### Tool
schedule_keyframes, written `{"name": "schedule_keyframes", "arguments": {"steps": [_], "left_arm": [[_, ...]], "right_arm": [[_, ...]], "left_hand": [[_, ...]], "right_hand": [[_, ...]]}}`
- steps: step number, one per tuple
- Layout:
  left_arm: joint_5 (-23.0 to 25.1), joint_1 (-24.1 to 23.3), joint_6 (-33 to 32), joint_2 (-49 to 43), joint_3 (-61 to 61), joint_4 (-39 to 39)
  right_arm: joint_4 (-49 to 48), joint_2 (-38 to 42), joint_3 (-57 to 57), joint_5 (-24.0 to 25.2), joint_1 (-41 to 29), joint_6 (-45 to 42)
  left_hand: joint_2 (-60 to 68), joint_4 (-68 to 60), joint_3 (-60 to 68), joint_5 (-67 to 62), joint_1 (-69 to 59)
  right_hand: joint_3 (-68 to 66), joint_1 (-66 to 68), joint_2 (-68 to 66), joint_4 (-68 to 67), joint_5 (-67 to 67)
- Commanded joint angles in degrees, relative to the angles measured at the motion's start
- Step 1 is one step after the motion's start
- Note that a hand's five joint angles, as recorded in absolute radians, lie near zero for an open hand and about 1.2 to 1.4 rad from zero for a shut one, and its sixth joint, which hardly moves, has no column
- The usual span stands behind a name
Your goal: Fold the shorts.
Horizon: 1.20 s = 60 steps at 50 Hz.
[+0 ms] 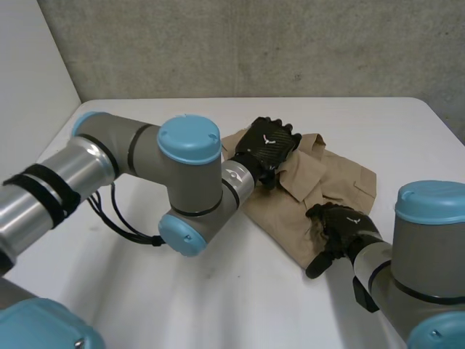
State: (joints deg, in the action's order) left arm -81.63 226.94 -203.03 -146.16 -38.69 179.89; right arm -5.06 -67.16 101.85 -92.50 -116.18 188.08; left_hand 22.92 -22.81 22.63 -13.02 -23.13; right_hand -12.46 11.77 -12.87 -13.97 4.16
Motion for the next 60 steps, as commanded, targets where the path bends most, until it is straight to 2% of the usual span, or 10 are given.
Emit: {"name": "schedule_keyframes", "arguments": {"steps": [1,12,16,18,24,29,38,46,50,60], "left_arm": [[-0.2,0.3,0.0,-2.8,2.8,-1.0],[-0.6,1.8,0.1,-3.3,3.0,-1.1],[-1.3,2.0,0.2,-3.0,3.0,-1.1],[-3.4,2.0,0.2,-2.6,3.0,-1.0],[-11.6,3.7,0.2,-1.4,2.4,-1.0],[-20.7,6.7,0.6,5.6,-2.6,-2.7],[-23.0,11.2,6.8,20.5,-24.9,-5.9],[-22.3,13.3,20.2,32.0,-46.9,-5.2],[-20.6,15.9,20.2,33.9,-52.2,-3.7],[-16.6,18.1,20.2,40.7,-55.4,-2.6]], "right_arm": [[-3.2,2.6,-1.6,-3.6,-1.0,0.1],[-3.6,5.7,-3.9,-6.0,-3.9,0.5],[-5.0,6.1,-4.4,-8.3,-5.1,0.5],[-7.8,5.8,-4.2,-10.5,-5.5,0.3],[-11.3,4.0,-4.9,-12.8,-4.8,-2.9],[-12.1,-1.1,-9.3,-11.7,-4.2,-17.3],[-11.5,-1.5,-16.7,-5.2,-1.8,-46.2],[-11.0,2.8,-16.3,-4.2,-2.0,-57.9],[-10.3,2.3,-14.1,-4.2,-2.0,-57.6],[-10.2,-0.9,-6.8,-0.1,-1.9,-57.5]], "left_hand": [[16.6,-16.7,16.8,-16.4,-16.3],[39.1,-39.2,39.4,-39.0,-38.9],[51.5,-51.6,51.8,-51.4,-51.3],[55.1,-55.2,55.4,-55.0,-54.9],[55.6,-55.7,55.9,-55.5,-55.4],[55.4,-55.5,55.7,-55.3,-55.2],[55.3,-55.4,55.5,-55.2,-55.0],[43.0,-43.1,43.3,-42.9,-42.8],[10.5,-10.7,10.8,-10.4,-10.3],[-5.5,5.4,-5.2,5.6,5.7]], "right_hand": [[-4.3,5.0,-3.9,-2.8,2.6],[-20.7,21.3,-20.2,-19.1,19.0],[-46.5,47.2,-46.1,-45.0,44.8],[-67.4,68.1,-67.0,-65.9,65.7],[-67.5,68.2,-67.1,-66.0,65.8],[-67.5,68.2,-67.1,-66.0,65.8],[-67.5,68.2,-67.1,-66.0,65.8],[-67.5,68.2,-67.1,-66.0,65.8],[-67.5,68.2,-67.1,-66.0,65.8],[-67.5,68.2,-67.1,-66.0,65.8]]}}
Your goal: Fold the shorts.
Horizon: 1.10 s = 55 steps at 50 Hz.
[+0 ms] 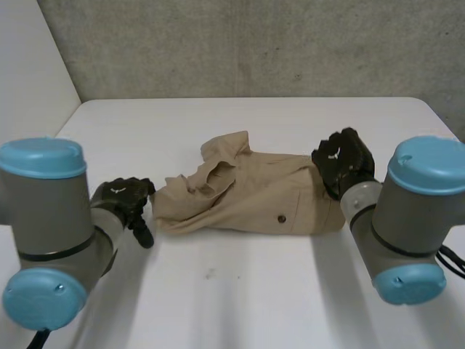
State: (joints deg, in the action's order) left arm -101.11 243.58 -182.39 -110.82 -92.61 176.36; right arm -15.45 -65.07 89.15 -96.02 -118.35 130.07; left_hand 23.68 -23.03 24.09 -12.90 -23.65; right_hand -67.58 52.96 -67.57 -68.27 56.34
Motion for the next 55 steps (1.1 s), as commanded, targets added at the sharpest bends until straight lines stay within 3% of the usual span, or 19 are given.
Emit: {"name": "schedule_keyframes", "arguments": {"steps": [1,8,12,21,24,29,35,39,40,44,55], "left_arm": [[3.4,1.5,-0.4,6.6,-1.1,1.5],[4.0,-0.2,-0.7,8.9,1.2,5.6],[4.1,-4.2,-0.8,7.8,4.5,7.0],[3.2,-14.4,-2.7,-8.2,19.6,4.0],[2.7,-15.3,-3.6,-12.6,24.5,1.4],[-2.2,-17.2,-3.9,-22.0,37.6,-5.0],[-5.7,-17.2,-4.2,-29.4,46.7,-10.9],[-7.7,-17.1,-5.6,-31.4,48.7,-14.8],[-8.7,-17.2,-6.1,-31.3,48.5,-15.2],[-11.6,-15.5,-6.0,-30.0,47.1,-15.5],[-10.1,-10.8,-6.6,-14.9,29.5,-10.2]], "right_arm": [[0.2,-3.7,6.5,4.0,0.3,0.6],[0.5,-10.3,10.3,7.9,0.5,7.9],[2.4,-11.9,11.1,8.7,0.8,12.4],[7.6,-12.4,11.9,9.2,0.7,13.7],[7.6,-12.4,12.7,9.4,0.5,13.6],[7.6,-12.4,13.7,9.4,0.1,13.5],[7.5,-12.3,13.8,9.3,0.8,13.7],[7.5,-11.9,12.3,9.0,1.0,13.6],[7.4,-11.7,11.8,8.9,1.0,13.6],[7.8,-10.4,8.1,8.3,1.0,13.3],[18.7,-5.9,-2.0,8.7,0.5,13.8]], "left_hand": [[-6.4,5.7,-6.8,5.6,6.4],[-6.1,5.4,-6.5,5.3,6.0],[-5.9,5.2,-6.3,5.1,5.9],[-5.2,4.6,-5.6,4.4,5.2],[-5.1,4.4,-5.5,4.3,5.0],[-4.5,3.9,-5.0,3.8,4.5],[6.2,-6.8,5.8,-7.0,-6.2],[27.5,-28.2,27.1,-28.3,-27.6],[38.7,-39.4,38.3,-39.5,-38.8],[53.4,-54.1,53.0,-54.2,-53.5],[55.2,-55.8,54.8,-55.9,-55.2]], "right_hand": [[-12.4,27.0,-12.4,-11.7,13.7],[-12.4,27.0,-12.4,-11.7,13.7],[-12.4,27.0,-12.4,-11.7,13.7],[-12.4,27.0,-12.4,-11.7,13.7],[-12.4,27.0,-12.4,-11.7,13.7],[-12.4,27.0,-12.4,-11.7,13.7],[-12.4,27.0,-12.4,-11.7,13.7],[-12.4,27.0,-12.4,-11.7,13.7],[-12.4,27.0,-12.4,-11.7,13.7],[-12.4,27.0,-12.4,-11.7,13.7],[-12.4,27.0,-12.4,-11.7,13.7]]}}
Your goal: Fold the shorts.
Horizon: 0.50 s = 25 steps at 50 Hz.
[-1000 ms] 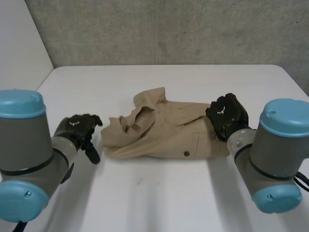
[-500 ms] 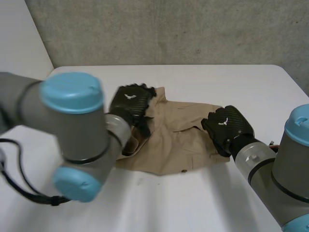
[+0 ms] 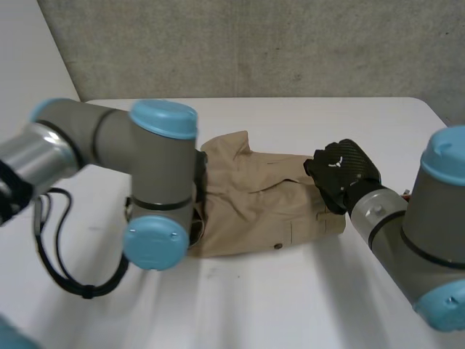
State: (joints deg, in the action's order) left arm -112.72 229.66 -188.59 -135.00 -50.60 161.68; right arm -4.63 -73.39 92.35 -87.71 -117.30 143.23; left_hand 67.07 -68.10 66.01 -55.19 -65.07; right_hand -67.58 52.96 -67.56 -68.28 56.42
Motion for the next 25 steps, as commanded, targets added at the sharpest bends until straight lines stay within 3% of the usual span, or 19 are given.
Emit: {"name": "schedule_keyframes", "arguments": {"steps": [1,10,18,22,25], "left_arm": [[1.8,3.9,-0.7,10.3,-14.9,5.3],[3.6,7.8,-5.0,10.7,-19.8,7.2],[6.8,8.7,-7.7,6.7,-10.3,14.0],[7.3,9.0,-12.6,6.1,-0.7,19.6],[7.6,9.0,-15.9,6.5,5.4,24.1]], "right_arm": [[9.2,3.1,-5.8,0.4,-0.6,0.6],[11.7,8.9,-12.1,0.1,-0.6,0.5],[10.1,14.7,-23.6,-0.6,-0.7,0.3],[4.6,17.4,-33.1,-3.4,-0.9,0.4],[-5.2,17.8,-39.2,-5.4,-0.9,0.3]], "left_hand": [[11.6,-10.6,12.7,-13.5,-13.6],[10.6,-9.6,11.7,-12.5,-12.6],[12.9,-11.9,14.0,-14.8,-14.9],[12.9,-11.9,14.0,-14.8,-14.9],[12.9,-11.9,14.0,-14.8,-14.9]], "right_hand": [[-12.4,27.0,-12.4,-11.7,13.6],[-12.4,27.0,-12.4,-11.7,13.6],[-12.4,27.0,-12.4,-11.7,13.6],[-12.4,27.0,-12.4,-11.7,13.6],[-12.4,27.0,-12.4,-11.7,13.6]]}}
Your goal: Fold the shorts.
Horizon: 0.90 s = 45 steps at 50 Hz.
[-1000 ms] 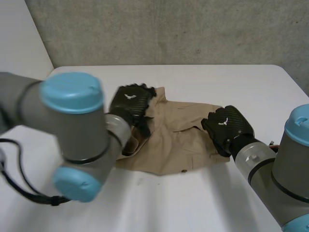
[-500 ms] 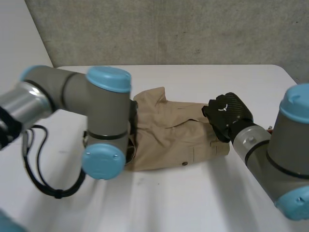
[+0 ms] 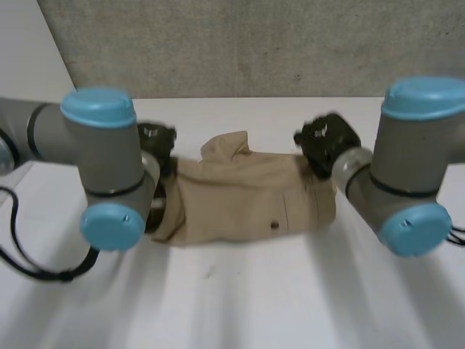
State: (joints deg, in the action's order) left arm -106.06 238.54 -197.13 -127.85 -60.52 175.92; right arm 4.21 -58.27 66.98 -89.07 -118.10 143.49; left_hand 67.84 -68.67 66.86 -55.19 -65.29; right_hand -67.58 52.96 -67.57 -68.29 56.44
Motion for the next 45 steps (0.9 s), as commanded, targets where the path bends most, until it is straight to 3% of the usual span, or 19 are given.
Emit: {"name": "schedule_keyframes", "arguments": {"steps": [1,5,10,16,22,23,24,27,28,31,35,45], "left_arm": [[1.3,-0.3,-9.3,-0.6,18.9,13.5],[2.7,-0.4,-11.1,2.7,24.1,24.4],[4.4,-0.5,-10.7,8.8,22.6,32.5],[4.9,-0.2,-7.0,12.6,11.8,31.4],[5.2,1.8,-3.5,15.6,-3.8,29.0],[5.4,1.9,-3.4,15.6,-5.8,29.0],[5.8,2.0,-3.4,15.6,-9.3,29.0],[6.0,2.3,-3.3,15.4,-13.6,29.0],[6.0,2.3,-3.3,15.2,-15.7,28.9],[6.0,2.3,-3.3,13.2,-18.5,28.7],[6.0,2.4,-3.3,9.6,-20.6,28.0],[6.2,4.3,-2.8,6.4,-23.8,26.2]], "right_arm": [[-17.8,2.5,-15.2,-4.4,-0.1,0.0],[-38.3,-1.0,-17.0,-7.2,-0.1,-0.2],[-45.6,-4.3,-15.7,-8.0,-0.1,-0.4],[-38.9,-5.2,-10.3,-7.7,-0.3,-0.2],[-25.8,-5.4,-2.0,-7.2,-0.3,1.4],[-24.4,-5.2,-1.4,-7.2,-0.2,2.1],[-22.3,-4.9,-0.5,-7.3,-0.2,4.0],[-20.2,-4.3,0.7,-7.2,0.1,8.2],[-18.8,-3.7,0.9,-7.3,0.3,11.9],[-16.7,-2.7,0.9,-7.2,0.7,17.0],[-10.8,0.0,1.0,-4.5,0.9,22.2],[-6.5,3.9,4.6,-1.5,0.9,22.3]], "left_hand": [[12.2,-11.3,13.1,-14.8,-14.7],[12.2,-11.3,13.1,-14.8,-14.7],[12.2,-11.3,13.1,-14.8,-14.7],[12.2,-11.3,13.1,-14.8,-14.7],[12.2,-11.3,13.1,-14.8,-14.7],[12.2,-11.3,13.1,-14.8,-14.7],[10.2,-9.4,11.2,-12.8,-12.7],[-8.8,9.6,-7.8,6.1,6.2],[-29.2,30.0,-28.2,26.5,26.6],[-49.7,50.5,-48.7,47.0,47.1],[-50.7,51.6,-49.7,48.1,48.2],[-50.7,51.6,-49.7,48.1,48.2]], "right_hand": [[-12.4,27.0,-12.4,-11.7,13.6],[-12.4,27.0,-12.4,-11.7,13.6],[-12.4,27.0,-12.4,-11.7,13.6],[-12.4,27.0,-12.4,-11.7,13.6],[-12.4,27.0,-12.4,-11.7,13.6],[-10.5,25.1,-10.5,-9.8,11.6],[0.4,14.3,0.4,1.1,0.8],[23.1,-8.5,23.1,23.8,-22.0],[35.5,-20.9,35.5,36.2,-34.4],[41.5,-26.9,41.5,42.2,-40.4],[43.5,-28.9,43.5,44.2,-42.4],[47.2,-32.6,47.2,47.9,-46.1]]}}
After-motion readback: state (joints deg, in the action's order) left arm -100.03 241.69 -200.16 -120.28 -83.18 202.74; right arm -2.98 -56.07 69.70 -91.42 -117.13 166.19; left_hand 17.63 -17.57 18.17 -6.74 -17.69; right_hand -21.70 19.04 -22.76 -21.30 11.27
